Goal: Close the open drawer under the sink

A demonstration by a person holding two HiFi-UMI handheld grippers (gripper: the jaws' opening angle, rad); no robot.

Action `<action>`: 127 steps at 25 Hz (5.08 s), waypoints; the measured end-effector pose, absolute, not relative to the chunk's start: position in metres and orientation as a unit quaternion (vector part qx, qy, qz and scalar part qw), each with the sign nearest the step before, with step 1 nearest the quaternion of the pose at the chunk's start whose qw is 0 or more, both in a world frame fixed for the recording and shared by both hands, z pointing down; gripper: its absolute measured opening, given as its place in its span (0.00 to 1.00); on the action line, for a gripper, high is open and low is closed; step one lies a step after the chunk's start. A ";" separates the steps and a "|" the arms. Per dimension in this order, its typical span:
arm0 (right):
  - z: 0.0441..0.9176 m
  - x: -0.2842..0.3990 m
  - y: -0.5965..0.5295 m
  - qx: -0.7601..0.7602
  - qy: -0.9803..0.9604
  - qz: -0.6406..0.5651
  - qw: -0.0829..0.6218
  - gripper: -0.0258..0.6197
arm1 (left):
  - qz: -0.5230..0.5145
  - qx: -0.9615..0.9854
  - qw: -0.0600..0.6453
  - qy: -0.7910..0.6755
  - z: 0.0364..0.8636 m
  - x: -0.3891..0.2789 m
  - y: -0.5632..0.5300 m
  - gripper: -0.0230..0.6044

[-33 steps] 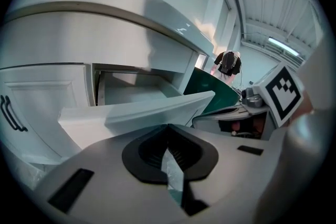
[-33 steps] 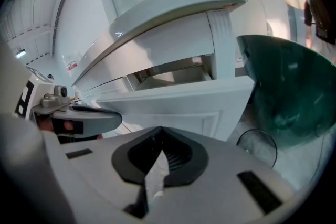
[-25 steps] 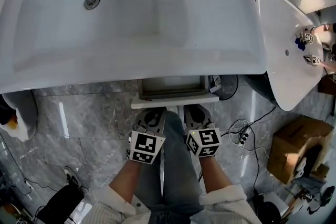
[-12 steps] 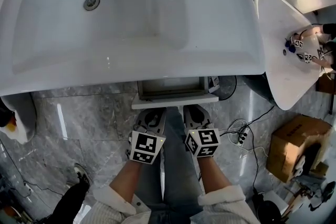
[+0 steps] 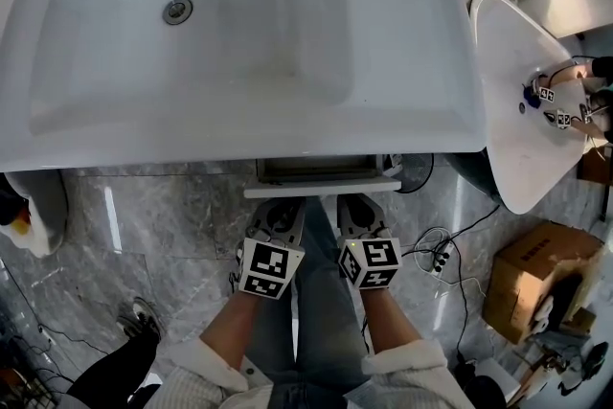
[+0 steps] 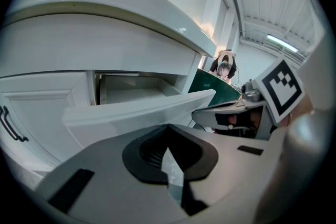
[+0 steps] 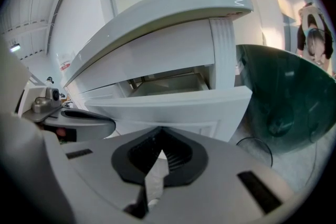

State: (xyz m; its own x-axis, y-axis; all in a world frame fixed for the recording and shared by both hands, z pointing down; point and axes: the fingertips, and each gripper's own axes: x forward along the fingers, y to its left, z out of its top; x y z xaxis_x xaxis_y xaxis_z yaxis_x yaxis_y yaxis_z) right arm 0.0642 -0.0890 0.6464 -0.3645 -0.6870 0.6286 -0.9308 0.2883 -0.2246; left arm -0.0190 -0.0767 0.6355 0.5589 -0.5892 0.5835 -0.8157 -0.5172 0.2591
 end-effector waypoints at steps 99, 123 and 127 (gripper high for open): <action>0.271 0.031 -0.081 0.447 -0.886 0.105 0.057 0.05 | 0.036 0.890 0.059 -0.450 0.247 -0.005 -0.086 0.06; 0.198 0.004 -0.040 0.409 -0.908 0.089 0.030 0.05 | 0.014 0.894 -0.027 -0.447 0.163 -0.021 -0.042 0.06; 0.203 0.002 -0.037 0.410 -0.907 0.090 0.032 0.05 | 0.012 0.894 -0.027 -0.446 0.164 -0.021 -0.039 0.06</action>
State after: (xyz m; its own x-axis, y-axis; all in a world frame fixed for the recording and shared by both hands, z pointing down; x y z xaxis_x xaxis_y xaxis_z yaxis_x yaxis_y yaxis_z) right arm 0.0020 -0.0367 0.2027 -0.6618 -0.7380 0.1317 -0.7495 0.6476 -0.1375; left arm -0.0210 -0.0392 0.1639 0.6015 -0.7989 -0.0023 -0.7976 -0.6003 -0.0591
